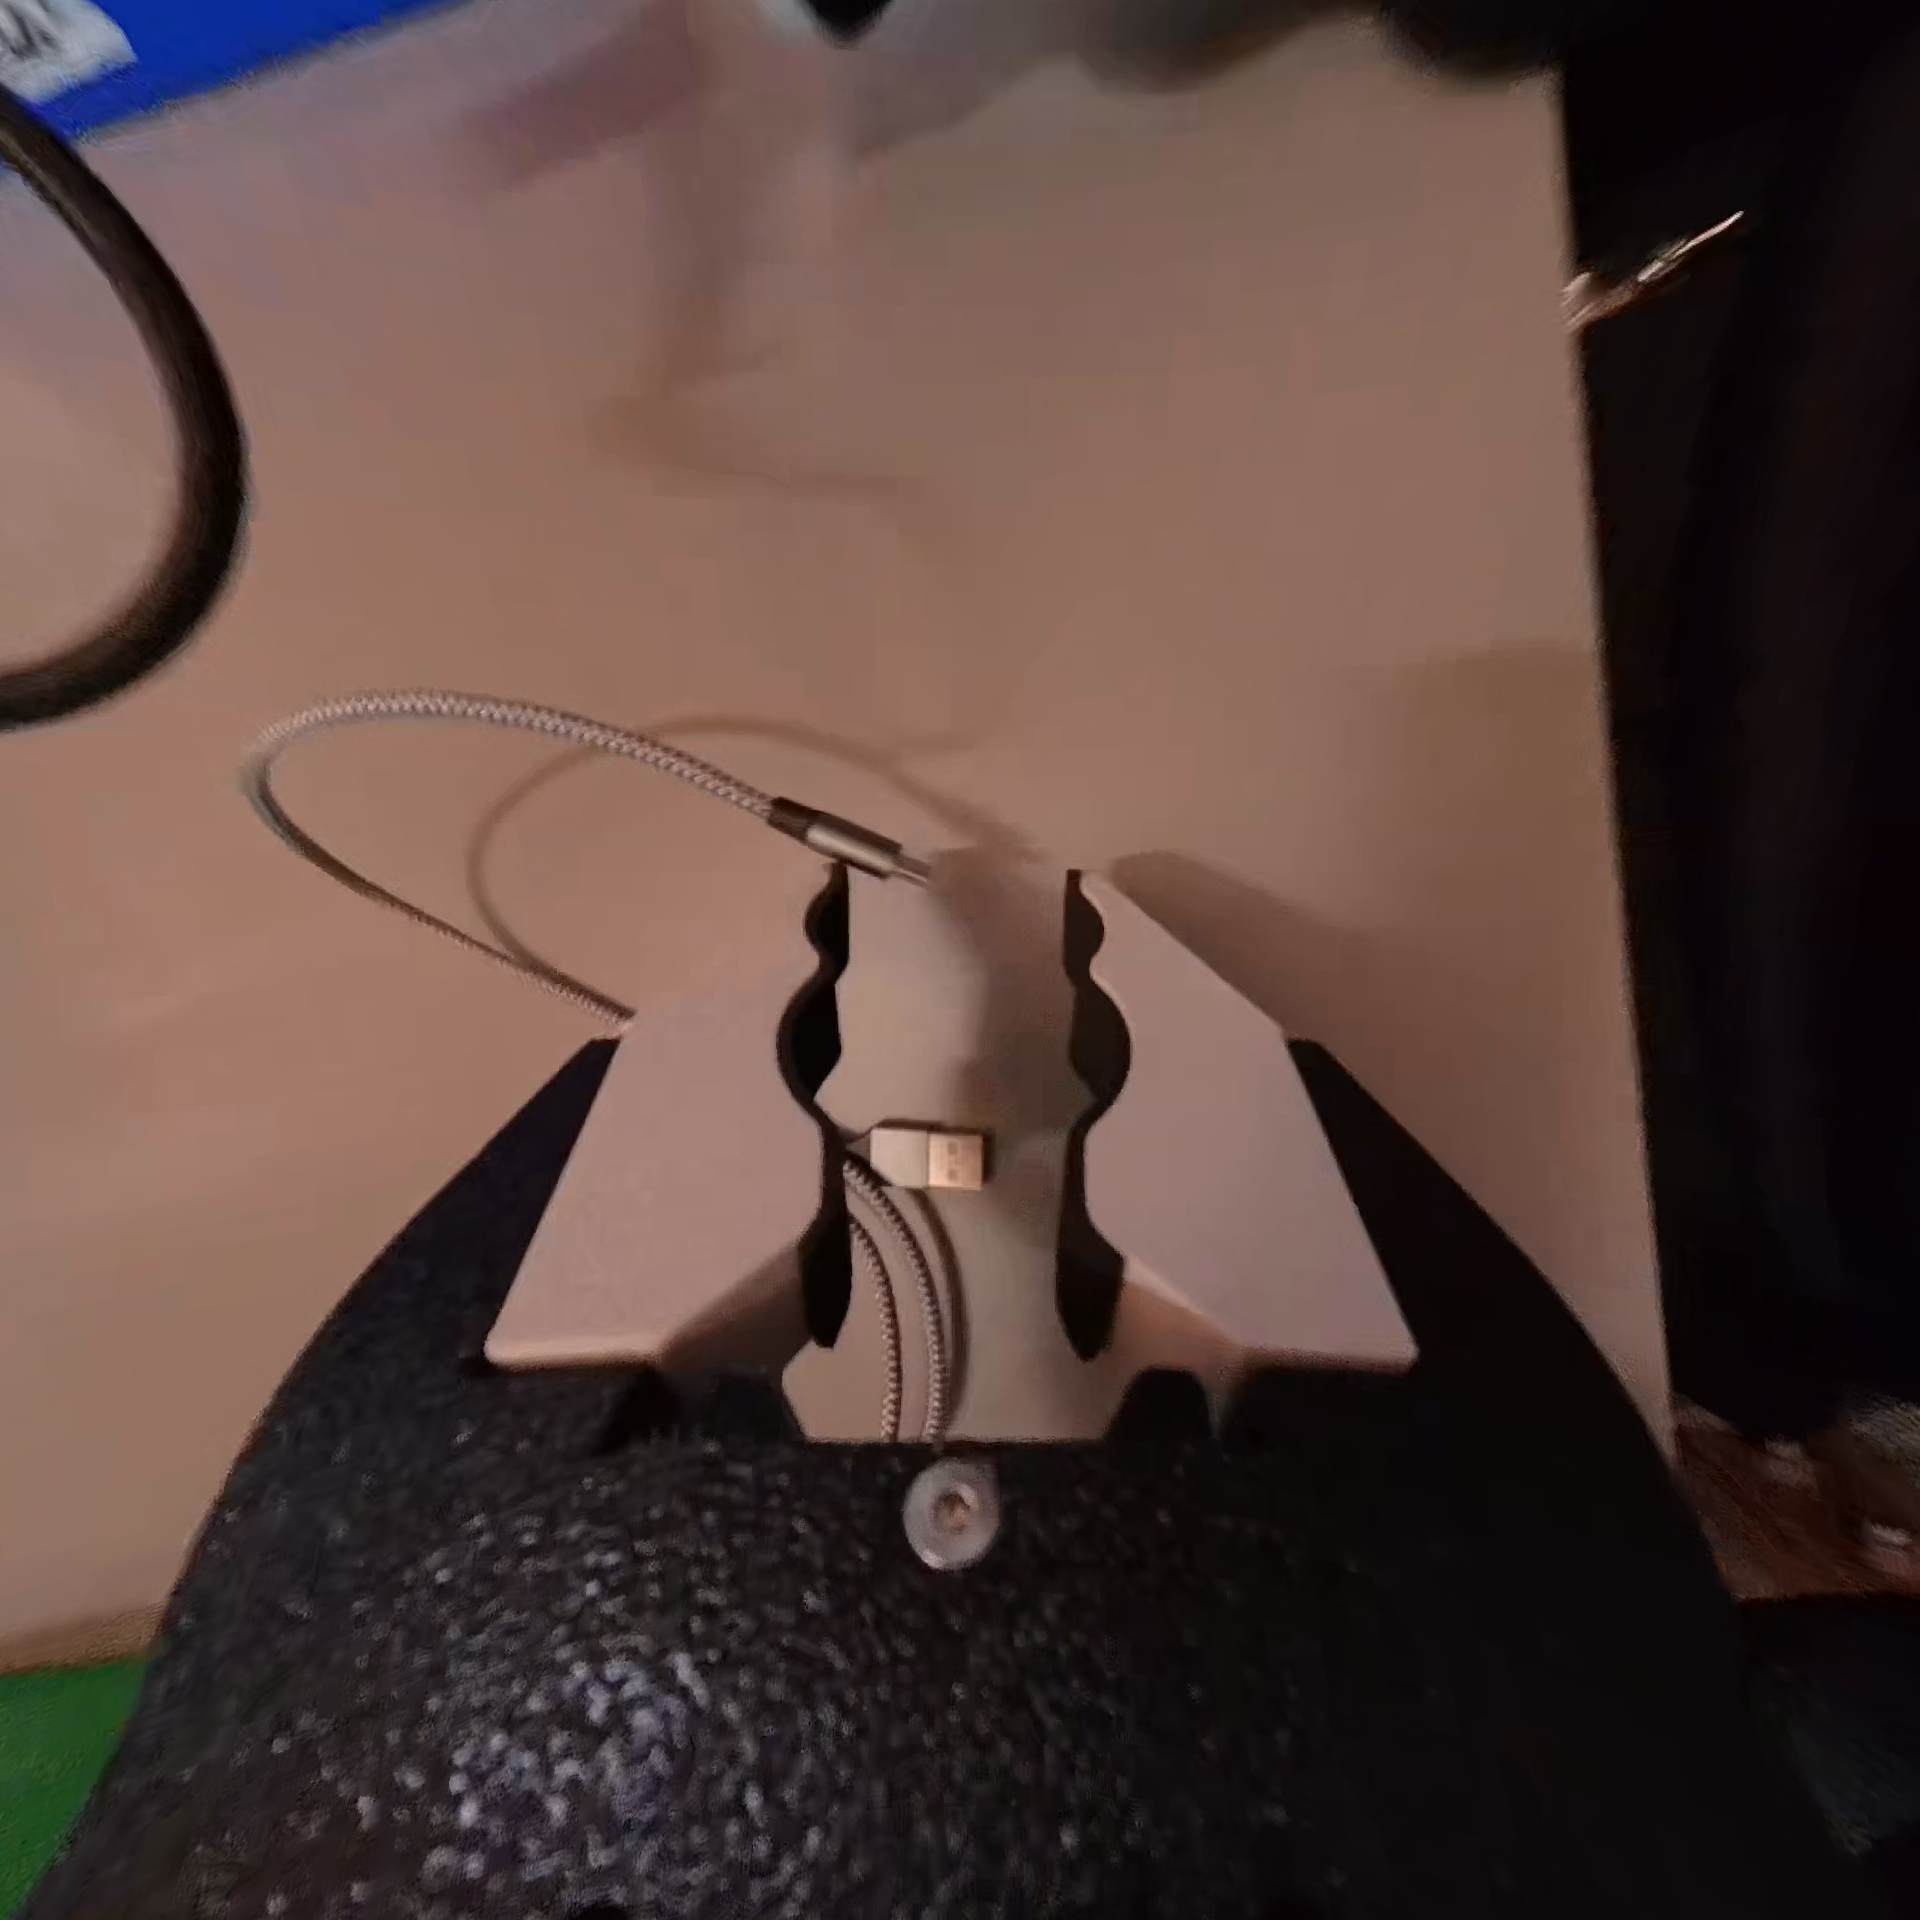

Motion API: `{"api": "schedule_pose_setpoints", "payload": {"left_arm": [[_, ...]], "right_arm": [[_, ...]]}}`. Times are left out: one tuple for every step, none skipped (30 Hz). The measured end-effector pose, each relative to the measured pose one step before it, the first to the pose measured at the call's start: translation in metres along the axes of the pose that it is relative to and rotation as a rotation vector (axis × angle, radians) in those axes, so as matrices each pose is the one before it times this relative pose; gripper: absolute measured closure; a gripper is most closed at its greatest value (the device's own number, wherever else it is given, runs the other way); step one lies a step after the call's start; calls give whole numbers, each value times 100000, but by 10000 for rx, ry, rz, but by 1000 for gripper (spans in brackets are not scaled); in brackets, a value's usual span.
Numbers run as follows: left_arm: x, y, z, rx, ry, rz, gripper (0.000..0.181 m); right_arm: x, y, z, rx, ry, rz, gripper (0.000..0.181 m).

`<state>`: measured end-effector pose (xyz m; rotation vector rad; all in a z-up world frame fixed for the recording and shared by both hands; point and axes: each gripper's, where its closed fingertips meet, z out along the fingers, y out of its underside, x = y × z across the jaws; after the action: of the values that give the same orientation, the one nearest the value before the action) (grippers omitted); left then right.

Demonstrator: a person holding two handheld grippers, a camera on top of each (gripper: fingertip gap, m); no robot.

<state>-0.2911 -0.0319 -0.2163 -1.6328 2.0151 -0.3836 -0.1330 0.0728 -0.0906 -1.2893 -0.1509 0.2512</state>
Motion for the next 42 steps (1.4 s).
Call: {"api": "schedule_pose_setpoints", "payload": {"left_arm": [[443,-541,-596,292,86,122,140],[614,-298,-568,132,176,138,138],[609,-113,-536,-4,159,123,135],[401,-80,-478,-51,28,147,135],[210,-169,-459,9,-79,188,135],[43,-191,-438,45,-131,243,135],[-348,-155,-405,36,-307,201,135],[-734,-18,-375,-13,-445,139,135],[-928,129,-311,-55,-474,79,136],[-986,289,-235,-133,-455,74,136],[-876,485,-178,-257,-370,154,136],[-771,557,-124,-334,-308,324,136],[-841,545,-57,-378,-382,493,135],[-693,510,52,-403,-306,668,134],[-560,425,132,-391,-257,811,134],[-385,408,200,-411,-168,896,134],[-273,447,223,-482,-112,907,134],[-36,522,231,-533,49,889,133],[162,621,249,-567,177,835,132],[83,765,306,-597,137,815,130],[-19,728,393,-472,57,743,130],[147,367,521,-178,123,550,130],[499,54,579,21,323,378,130],[466,73,624,-1,259,310,129],[330,346,605,-155,127,347,130],[416,496,535,-266,151,398,131],[327,415,480,-233,101,290,133],[395,248,407,-105,166,108,138],[404,54,312,35,205,-63,141],[243,10,141,87,116,-142,141],[224,-43,-22,120,112,-160,143],[175,-111,-105,120,55,-116,142],[30,-147,-89,106,-61,-47,141],[59,5,14,-6,-44,60,140],[162,151,133,-128,29,145,140],[162,176,244,-185,16,179,140],[102,46,302,-145,-38,215,140],[89,-159,293,-55,-78,270,142],[2,-268,293,0,-145,285,145],[-56,-245,274,-31,-158,247,150],[-56,-162,258,-85,-143,217,154],[-65,-210,219,-39,-150,189,159]], "right_arm": [[-70,8,16,-8,-28,-8,157],[-102,-10,10,3,-37,-15,157],[-86,19,13,-9,-43,-14,157],[-61,13,6,-6,-24,-17,157],[22,-13,-11,6,15,-23,157],[62,-46,-17,19,34,-6,157],[71,-28,-23,19,24,21,157],[98,-20,-20,15,41,33,157],[126,-28,-24,19,58,11,157],[93,-13,-19,4,37,7,157],[58,26,-10,-6,18,13,157],[48,16,-3,-11,22,7,157],[-5,25,4,-14,-2,-20,157],[-40,37,11,-14,-23,-8,157],[-62,64,33,-34,-27,-2,157],[-63,86,37,-40,-27,-9,157],[-71,48,31,-30,-31,-14,157],[-25,30,15,-16,-10,-17,157],[-9,25,4,-15,1,-9,157],[29,13,6,-14,7,8,157],[37,2,-6,-3,2,24,157],[25,2,-8,3,5,16,157],[8,18,6,-11,-8,6,157],[-34,59,23,-33,-23,22,157],[-66,47,14,-27,-33,13,157],[-58,13,3,-7,-26,-11,157],[-45,-37,-16,15,-16,-25,157],[-43,-34,-18,13,-11,-17,157],[-36,-18,7,6,-22,7,157],[-57,18,12,-10,-36,17,157],[-40,23,18,-18,-25,19,157],[-24,11,2,-7,-19,15,157],[-31,6,1,-4,-27,21,157],[-45,14,11,-8,-42,47,157],[-14,-11,7,0,-23,51,157],[3,0,14,2,-6,21,157],[-17,8,-4,-6,-10,6,157],[-31,2,2,-1,-15,1,157],[-21,-9,-13,4,-10,-12,157],[3,3,-17,2,5,-15,157],[22,-4,-22,-1,12,-4,157],[16,9,-23,-3,-4,6,157]]}}
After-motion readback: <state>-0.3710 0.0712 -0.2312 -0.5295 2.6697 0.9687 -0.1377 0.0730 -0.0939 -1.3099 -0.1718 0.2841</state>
